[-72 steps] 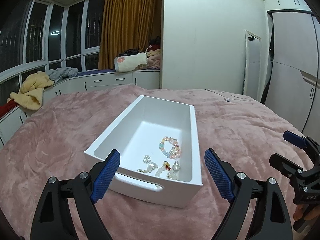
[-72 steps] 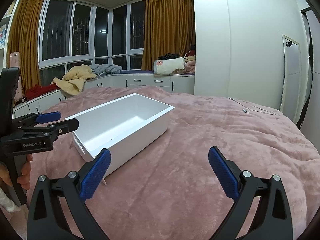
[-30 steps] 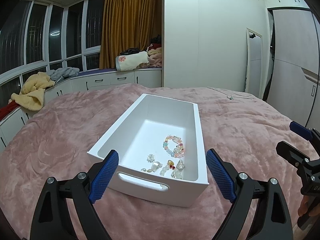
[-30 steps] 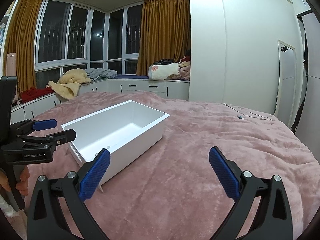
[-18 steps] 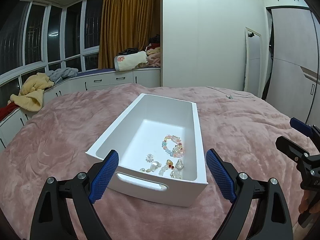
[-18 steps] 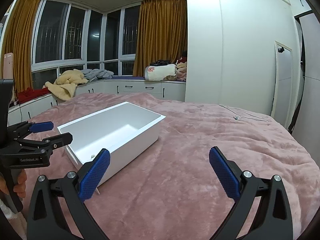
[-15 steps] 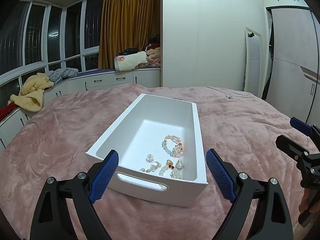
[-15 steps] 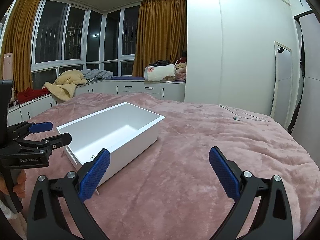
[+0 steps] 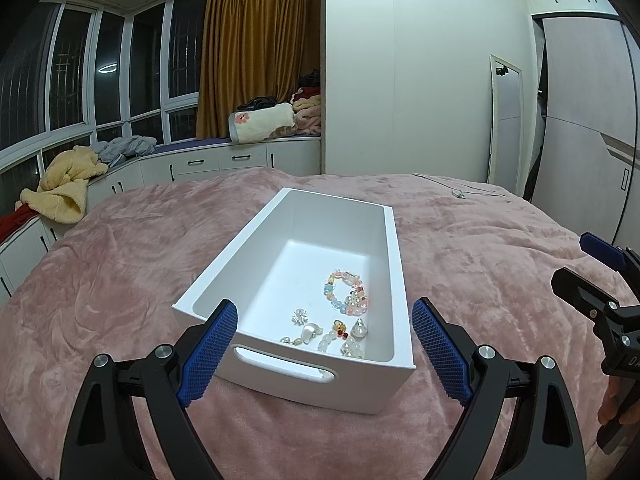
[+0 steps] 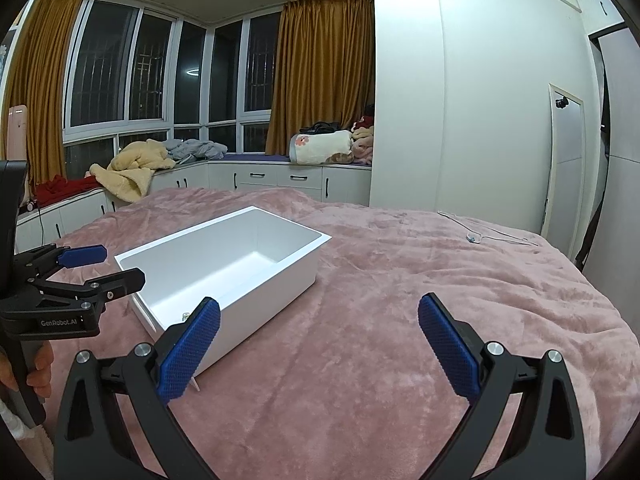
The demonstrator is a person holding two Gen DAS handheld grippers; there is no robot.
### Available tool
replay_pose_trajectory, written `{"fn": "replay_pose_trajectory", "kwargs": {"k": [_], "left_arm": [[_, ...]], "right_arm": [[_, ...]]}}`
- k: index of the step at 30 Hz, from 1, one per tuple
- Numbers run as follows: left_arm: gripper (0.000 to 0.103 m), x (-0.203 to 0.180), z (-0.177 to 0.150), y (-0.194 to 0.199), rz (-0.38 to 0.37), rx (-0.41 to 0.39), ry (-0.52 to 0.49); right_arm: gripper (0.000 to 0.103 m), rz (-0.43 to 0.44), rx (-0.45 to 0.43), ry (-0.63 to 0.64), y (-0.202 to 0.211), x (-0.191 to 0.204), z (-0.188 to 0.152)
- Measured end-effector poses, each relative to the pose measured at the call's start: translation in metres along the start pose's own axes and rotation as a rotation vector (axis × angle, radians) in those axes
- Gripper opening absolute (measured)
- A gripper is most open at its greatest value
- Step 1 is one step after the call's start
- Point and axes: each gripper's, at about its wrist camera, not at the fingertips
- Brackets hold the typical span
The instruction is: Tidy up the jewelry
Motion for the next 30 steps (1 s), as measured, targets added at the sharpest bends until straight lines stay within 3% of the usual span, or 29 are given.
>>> {"fn": "replay_pose_trajectory", "kwargs": {"k": [30], "left_arm": [[0.092, 0.0029, -0.0010, 0.0009, 0.043, -0.001, 0.000]], "right_arm": [[0.098, -0.001, -0.001, 0.002, -0.0003, 0.0016, 0.0052]]}}
Point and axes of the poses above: each gripper's, at about its wrist camera, not at the fingertips, and y roughly against the way its jaws point, x to its left, z to its top, and after that the axes turned 8 degrees about y, right-handed
